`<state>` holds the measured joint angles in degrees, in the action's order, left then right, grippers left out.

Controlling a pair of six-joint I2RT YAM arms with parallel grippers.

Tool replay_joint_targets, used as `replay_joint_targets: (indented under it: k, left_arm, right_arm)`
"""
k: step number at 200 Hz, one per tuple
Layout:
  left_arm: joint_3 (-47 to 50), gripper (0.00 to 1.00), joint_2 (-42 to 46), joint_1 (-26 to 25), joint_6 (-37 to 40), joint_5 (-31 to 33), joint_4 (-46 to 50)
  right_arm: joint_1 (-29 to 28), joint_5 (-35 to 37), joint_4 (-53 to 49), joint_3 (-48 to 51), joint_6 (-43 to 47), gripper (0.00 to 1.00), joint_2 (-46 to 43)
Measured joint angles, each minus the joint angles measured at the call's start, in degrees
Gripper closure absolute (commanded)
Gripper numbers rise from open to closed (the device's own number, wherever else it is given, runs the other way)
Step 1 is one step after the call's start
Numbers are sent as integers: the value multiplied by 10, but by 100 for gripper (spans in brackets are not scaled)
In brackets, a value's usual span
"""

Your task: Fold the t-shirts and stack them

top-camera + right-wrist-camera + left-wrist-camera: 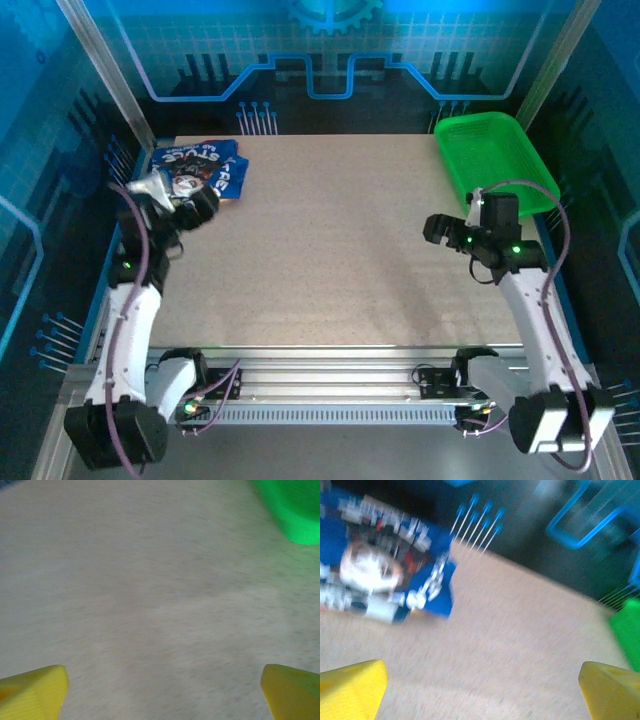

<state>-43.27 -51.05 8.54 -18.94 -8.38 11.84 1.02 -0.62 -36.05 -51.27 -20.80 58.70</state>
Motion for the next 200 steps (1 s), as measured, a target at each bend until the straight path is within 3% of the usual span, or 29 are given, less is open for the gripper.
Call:
replay_joint_targets:
  k: [29, 50, 96, 142, 156, 200]
  left_arm:
    - [182, 1, 51, -21, 25, 77, -77]
    - [242, 1, 49, -21, 51, 113, -144]
    - [258, 1, -112, -26, 69, 133, -366]
    - [257, 1, -306, -63, 112, 147, -553]
    - [251, 1, -363, -70, 127, 153, -604]
    - [243, 1, -376, -76, 146, 172, -643]
  right_arm:
    - [7, 59, 149, 156, 40, 0, 9]
    - [10, 79, 245, 213, 59, 0, 28]
    - [9, 77, 548, 336, 94, 0, 58]
    - [-15, 82, 756, 320, 142, 0, 226]
    - [-33, 88, 769, 301, 154, 0, 269]
    - [-41, 97, 790, 289, 173, 0, 275]
